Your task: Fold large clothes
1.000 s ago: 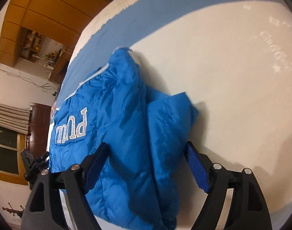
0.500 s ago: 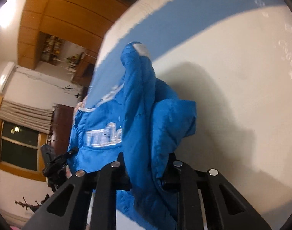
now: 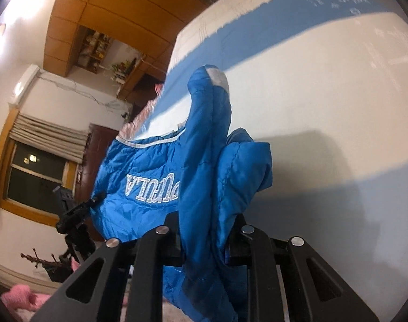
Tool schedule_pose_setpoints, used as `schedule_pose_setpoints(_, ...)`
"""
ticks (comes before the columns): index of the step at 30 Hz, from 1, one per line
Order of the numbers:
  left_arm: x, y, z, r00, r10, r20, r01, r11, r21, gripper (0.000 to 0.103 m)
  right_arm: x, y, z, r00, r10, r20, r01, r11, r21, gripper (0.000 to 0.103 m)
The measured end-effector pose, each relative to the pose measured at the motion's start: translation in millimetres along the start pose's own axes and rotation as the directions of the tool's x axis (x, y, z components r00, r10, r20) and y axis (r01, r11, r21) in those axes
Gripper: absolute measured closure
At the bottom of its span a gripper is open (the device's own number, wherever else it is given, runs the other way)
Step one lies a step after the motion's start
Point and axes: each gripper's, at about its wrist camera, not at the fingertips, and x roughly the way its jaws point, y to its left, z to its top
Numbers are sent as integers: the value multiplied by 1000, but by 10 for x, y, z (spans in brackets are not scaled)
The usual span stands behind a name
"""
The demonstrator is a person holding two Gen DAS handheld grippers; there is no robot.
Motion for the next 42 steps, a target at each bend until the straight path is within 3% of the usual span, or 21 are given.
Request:
schedule_pose_setpoints(5,-26,189,-579,997,46,-60,-46,999,4,87,96,-89,-519,997,-45,-54,47,998,35,84)
schedule_pose_setpoints(8,201,400,-861,991,76,-107,-79,997,-16,86,286,-276,-712,992,-103,-76,108,992,67,84)
schedule_pose_setpoints(11,506,668,-1059,981,137,-140,-140,990,-17,78,505,-532,-794,982,-164,-91,173,980,95,82)
schedule_pose_setpoints(15,716,866,-1240,986,123,-116,-126,992,-14,62,738,-823,-886,985,-151,-79,162,976,149,75)
schedule_pose_setpoints(18,798,839,-1305,985,156,-75,-153,987,44,55,858,-877,-926,987,-157,-43,162,974,156,71)
schedule_pose_setpoints(23,828,857,-1297,984,167,-66,-164,985,50,54,847,-794,-1080,979,-204,12,200,969,147,68)
schedule_pose_setpoints(26,677,838,-1227,981,176,-86,-173,984,36,55,712,-629,-1147,959,-282,38,274,951,144,63)
schedule_pose_setpoints(28,420,804,-1171,979,198,-45,-197,980,33,56,541,-420,-1190,926,-369,78,360,926,112,62)
schedule_pose_setpoints(31,30,621,-1168,970,237,50,-241,966,93,56,354,-126,-1249,860,-494,128,494,869,33,61)
schedule_pose_setpoints(34,-160,417,-1222,978,195,73,-203,970,131,56,272,223,-1321,837,-517,180,532,845,-47,61)
schedule_pose_setpoints(35,-173,350,-1265,983,172,64,-180,973,142,56,264,263,-1306,845,-503,183,522,850,-71,61)
schedule_pose_setpoints(36,-152,267,-1324,987,153,53,-160,975,157,56,308,346,-1327,875,-455,165,475,874,-107,61)
schedule_pose_setpoints(38,-38,114,-1448,989,142,37,-146,972,181,56,337,316,-1425,899,-417,137,433,893,-125,61)
schedule_pose_setpoints(39,32,77,-1479,989,143,25,-146,970,195,56,424,317,-1445,903,-415,115,428,891,-148,62)
schedule_pose_setpoints(41,219,34,-1555,987,158,-6,-154,966,206,56,566,233,-1470,876,-473,94,483,860,-163,63)
schedule_pose_setpoints(42,335,37,-1599,985,168,-27,-159,965,207,56,631,190,-1475,874,-479,80,486,860,-155,63)
